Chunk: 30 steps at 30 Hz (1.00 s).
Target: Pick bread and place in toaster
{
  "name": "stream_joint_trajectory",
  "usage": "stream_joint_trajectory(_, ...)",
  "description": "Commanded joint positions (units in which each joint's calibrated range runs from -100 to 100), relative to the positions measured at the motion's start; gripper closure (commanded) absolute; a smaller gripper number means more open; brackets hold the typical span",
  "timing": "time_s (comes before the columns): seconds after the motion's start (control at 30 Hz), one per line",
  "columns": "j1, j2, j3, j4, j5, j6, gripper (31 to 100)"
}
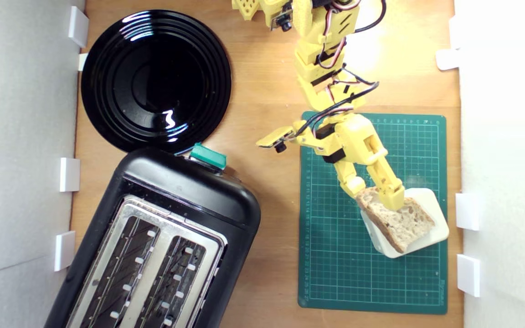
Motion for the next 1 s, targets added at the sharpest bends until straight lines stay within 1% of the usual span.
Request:
stream_joint_trajectory(0.0, -0.77, 0.11, -2.91, -0.08, -1.84, 1.32, 39.0)
stream_joint_trajectory(0.47, -0.77, 0.11, -3.09, -0.35, -1.84, 1.27, 39.4)
stream_joint_trajectory(0.53, -0.77, 0.11, -3.09, -0.26, -1.84, 1.37, 41.6)
stream_joint_trajectory(0.63, -0.69, 0.11, -3.09, -0.08, -1.84, 1.53, 46.8)
stream_joint_trajectory(0.67, -0.69, 0.11, -3.09, -0.62, -1.84, 1.43, 49.4)
stream_joint_trajectory(0.83, -0.69, 0.11, -3.09, -0.80, -1.84, 1.53, 52.2)
stream_joint_trajectory(0.97, -0.69, 0.11, -3.09, -0.80, -1.84, 1.48, 57.2)
